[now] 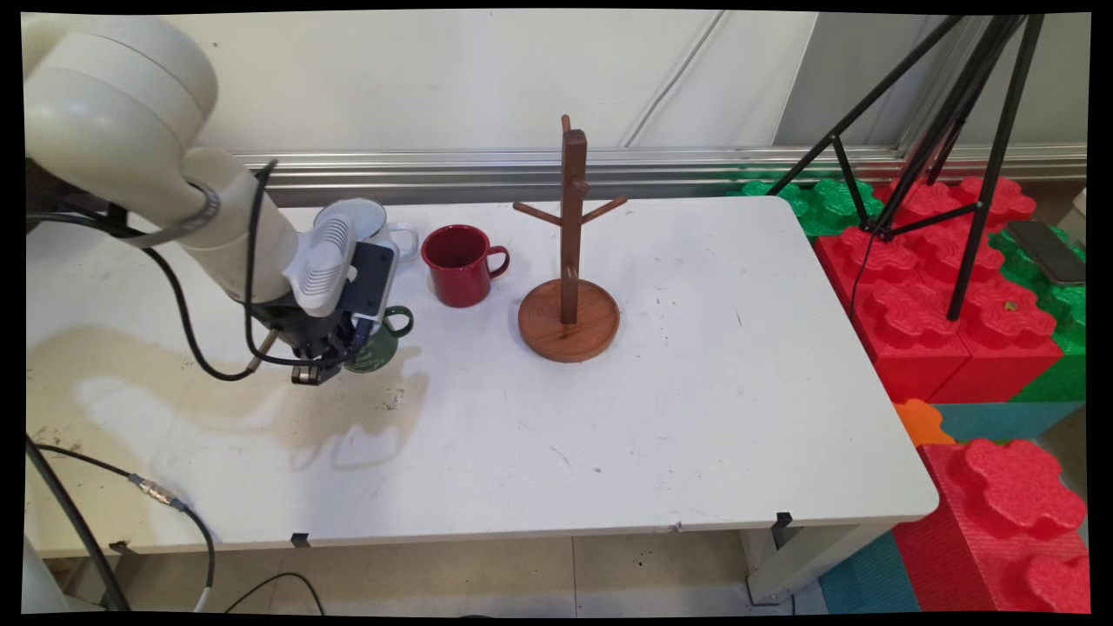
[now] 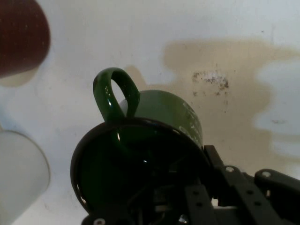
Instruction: Place the picked object on the table
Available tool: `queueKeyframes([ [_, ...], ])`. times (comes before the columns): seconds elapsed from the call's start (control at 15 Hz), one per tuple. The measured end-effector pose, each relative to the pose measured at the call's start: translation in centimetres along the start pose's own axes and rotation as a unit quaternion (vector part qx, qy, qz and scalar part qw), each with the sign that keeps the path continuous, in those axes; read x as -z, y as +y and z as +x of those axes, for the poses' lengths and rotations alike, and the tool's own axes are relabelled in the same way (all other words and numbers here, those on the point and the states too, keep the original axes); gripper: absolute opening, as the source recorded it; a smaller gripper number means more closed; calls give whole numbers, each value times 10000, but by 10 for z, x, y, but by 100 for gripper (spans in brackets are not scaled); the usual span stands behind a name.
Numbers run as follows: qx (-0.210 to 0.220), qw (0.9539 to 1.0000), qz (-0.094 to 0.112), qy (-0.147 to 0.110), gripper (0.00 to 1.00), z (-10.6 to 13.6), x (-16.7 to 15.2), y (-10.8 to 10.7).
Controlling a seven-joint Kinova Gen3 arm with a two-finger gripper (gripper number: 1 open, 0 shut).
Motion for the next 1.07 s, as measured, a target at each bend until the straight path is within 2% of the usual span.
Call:
queueKeyframes([
  [0.33,-19,9998,-87,-189,0,9,-13,-2],
  [1.07,-33,9989,-283,-380,0,18,-36,-6],
])
